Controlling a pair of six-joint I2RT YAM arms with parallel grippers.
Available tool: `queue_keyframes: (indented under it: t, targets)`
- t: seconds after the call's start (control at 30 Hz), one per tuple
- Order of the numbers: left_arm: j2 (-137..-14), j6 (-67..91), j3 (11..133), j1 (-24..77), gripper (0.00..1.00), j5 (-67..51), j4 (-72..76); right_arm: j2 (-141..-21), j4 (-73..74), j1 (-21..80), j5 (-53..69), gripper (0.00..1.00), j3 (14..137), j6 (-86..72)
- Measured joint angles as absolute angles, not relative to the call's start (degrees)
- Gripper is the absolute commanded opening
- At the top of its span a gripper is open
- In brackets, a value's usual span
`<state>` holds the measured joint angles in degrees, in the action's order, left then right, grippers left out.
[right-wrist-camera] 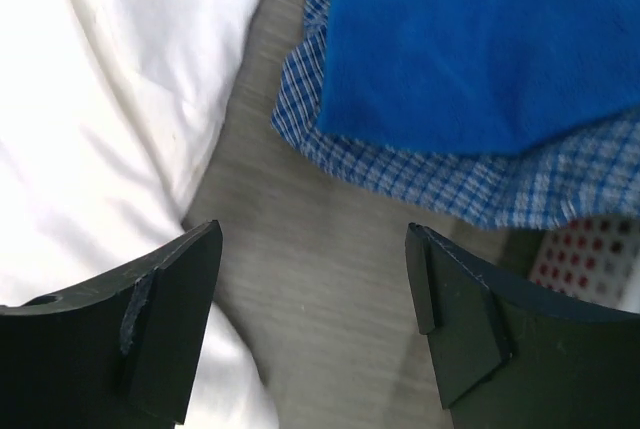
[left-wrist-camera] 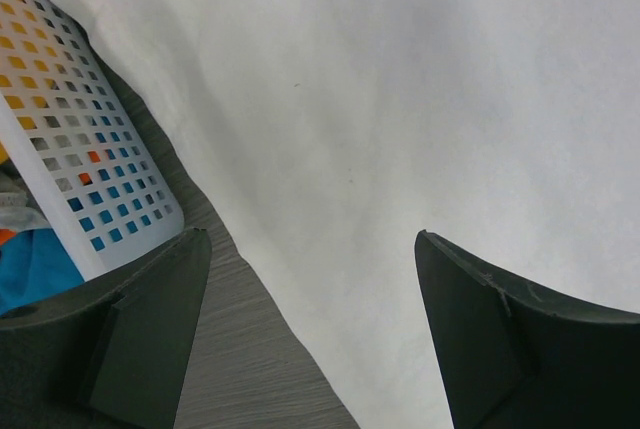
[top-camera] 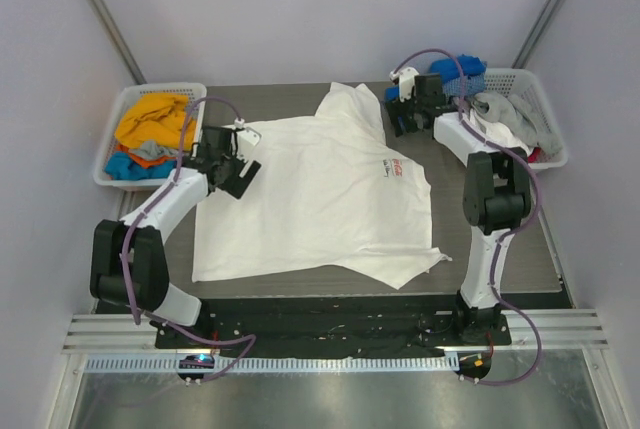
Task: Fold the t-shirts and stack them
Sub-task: Flatten out the tshirt
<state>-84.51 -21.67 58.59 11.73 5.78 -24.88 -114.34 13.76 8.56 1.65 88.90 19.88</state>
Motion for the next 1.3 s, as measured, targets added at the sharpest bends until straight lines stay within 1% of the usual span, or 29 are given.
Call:
queue_keyframes:
  t: [0.13, 0.43, 0.97, 1.3]
  targets:
    - [-87.0, -20.9, 59.5, 11.7, 0.86, 6.0, -24.4, -120.6, 12.6, 10.2, 1.5, 0.81, 94.7, 18.6]
    - [-90.3, -19.7, 62.0, 12.3, 0.85, 6.5, -23.4, -127.8, 10.9, 11.6, 1.4, 0.8, 101.2, 18.1]
    - [-91.3, -19.7, 60.6, 12.8, 0.83, 7.9, -21.2, -134.0, 10.1, 12.6, 0.7, 0.8, 104.8, 18.8]
    - [-91.3, -20.5, 58.6, 12.9, 0.82, 9.6, -19.9, -135.8, 5.7, 14.5, -6.7, 0.8, 104.8, 23.7]
